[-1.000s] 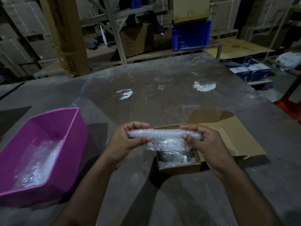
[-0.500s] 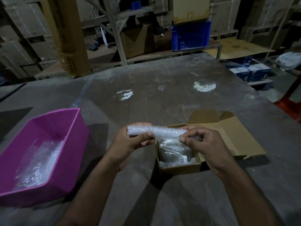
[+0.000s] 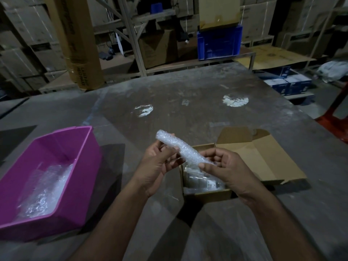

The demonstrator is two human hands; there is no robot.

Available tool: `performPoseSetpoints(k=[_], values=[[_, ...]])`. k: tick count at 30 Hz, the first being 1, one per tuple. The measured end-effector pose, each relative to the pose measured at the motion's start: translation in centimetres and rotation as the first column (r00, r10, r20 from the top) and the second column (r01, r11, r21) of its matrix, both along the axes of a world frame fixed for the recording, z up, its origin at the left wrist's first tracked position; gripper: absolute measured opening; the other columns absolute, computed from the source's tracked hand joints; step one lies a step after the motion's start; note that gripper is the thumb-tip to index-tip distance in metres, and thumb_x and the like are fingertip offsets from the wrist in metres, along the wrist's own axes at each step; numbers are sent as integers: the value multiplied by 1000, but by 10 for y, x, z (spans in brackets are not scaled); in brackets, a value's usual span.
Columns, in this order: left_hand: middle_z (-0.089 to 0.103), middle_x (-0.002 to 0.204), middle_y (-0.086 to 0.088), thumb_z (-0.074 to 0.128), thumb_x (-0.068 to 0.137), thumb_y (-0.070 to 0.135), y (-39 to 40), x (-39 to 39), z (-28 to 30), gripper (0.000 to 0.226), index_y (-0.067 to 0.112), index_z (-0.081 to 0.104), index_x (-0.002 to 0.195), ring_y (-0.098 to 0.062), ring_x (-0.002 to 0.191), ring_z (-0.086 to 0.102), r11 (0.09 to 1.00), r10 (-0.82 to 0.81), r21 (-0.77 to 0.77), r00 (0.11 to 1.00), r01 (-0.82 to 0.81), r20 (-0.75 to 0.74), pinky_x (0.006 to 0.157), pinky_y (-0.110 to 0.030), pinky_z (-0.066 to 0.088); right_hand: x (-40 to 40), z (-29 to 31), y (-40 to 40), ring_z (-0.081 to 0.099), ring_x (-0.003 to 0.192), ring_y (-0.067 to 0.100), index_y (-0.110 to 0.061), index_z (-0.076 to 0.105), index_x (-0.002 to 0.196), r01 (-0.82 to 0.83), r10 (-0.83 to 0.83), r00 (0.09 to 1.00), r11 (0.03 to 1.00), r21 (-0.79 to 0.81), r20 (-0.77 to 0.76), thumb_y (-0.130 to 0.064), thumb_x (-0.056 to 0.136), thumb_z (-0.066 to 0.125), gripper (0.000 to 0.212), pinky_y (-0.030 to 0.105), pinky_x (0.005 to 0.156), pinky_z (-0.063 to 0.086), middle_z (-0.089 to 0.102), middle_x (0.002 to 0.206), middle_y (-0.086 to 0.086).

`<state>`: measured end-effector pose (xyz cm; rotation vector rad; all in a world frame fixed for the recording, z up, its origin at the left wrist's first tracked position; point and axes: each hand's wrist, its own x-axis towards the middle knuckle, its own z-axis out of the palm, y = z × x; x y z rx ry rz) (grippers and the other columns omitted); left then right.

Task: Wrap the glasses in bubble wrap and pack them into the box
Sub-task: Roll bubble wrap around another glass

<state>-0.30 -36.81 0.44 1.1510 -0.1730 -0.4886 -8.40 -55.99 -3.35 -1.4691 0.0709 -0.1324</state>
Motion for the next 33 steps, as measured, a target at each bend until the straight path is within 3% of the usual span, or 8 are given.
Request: performPoseSetpoints(k=[5,10,16,19,22,25,30,33], values=[[74,95,-4,64,91,-3,-5,-1,-9,39,8,51,126,-13,77,71,982,18,185,999,-25,39,65,-26,58,-5,1,7,70,89,11,-15,75,97,-103,110,994,977,-188,22,-4,85,78,17,33,83,55,76,98,0],[66,108,-11,72,90,2,1,-4,-24,35,13,48,113,-14,80,69,912,-82,407,994,44,77,67,-29,58,-11,-6,15,68,98,2,-24,75,100,-142,148,989,946,-290,-3,-10,88,76,19,23,86,49,74,103,-12],[64,91,-18,61,100,17,-2,-6,-18,12,10,52,98,-23,74,66,913,-65,409,988,2,138,73,-38,62,-10,-9,22,67,105,5,-26,73,109,-42,56,998,946,-321,36,-13,89,74,24,37,97,55,72,109,-12],[70,95,-16,67,91,31,-4,-7,-14,29,6,64,105,-24,83,69,909,-147,410,976,69,162,79,-39,60,-8,-13,22,64,109,6,-27,73,112,-16,46,996,931,-366,73,-15,89,74,26,35,98,53,65,112,-13],[73,107,-20,76,83,24,-2,-4,-16,35,7,68,113,-21,89,69,898,-218,421,960,127,177,77,-32,59,-8,-11,19,63,107,3,-32,73,107,-25,59,994,939,-343,90,-10,89,73,29,21,91,51,63,110,-16],[75,105,-19,72,91,10,-3,2,-20,22,4,70,112,-20,88,69,903,-203,416,959,106,198,74,-28,59,-4,-10,10,64,102,5,-35,72,110,114,-71,989,920,-374,126,-7,83,78,39,30,90,54,63,108,-18],[72,110,-24,66,96,6,-8,11,-21,19,-1,72,112,-20,91,67,888,-238,440,951,132,196,75,-25,58,1,-8,-5,58,95,7,-48,42,144,152,-109,986,896,-418,125,-14,77,87,88,24,81,57,40,120,-26],[76,103,-18,68,93,3,-10,18,-23,19,-3,72,110,-17,89,70,885,-253,441,948,148,191,76,-23,58,6,1,-13,58,90,4,-51,44,144,107,-57,991,878,-467,119,-25,84,81,75,19,72,54,44,128,-22]])
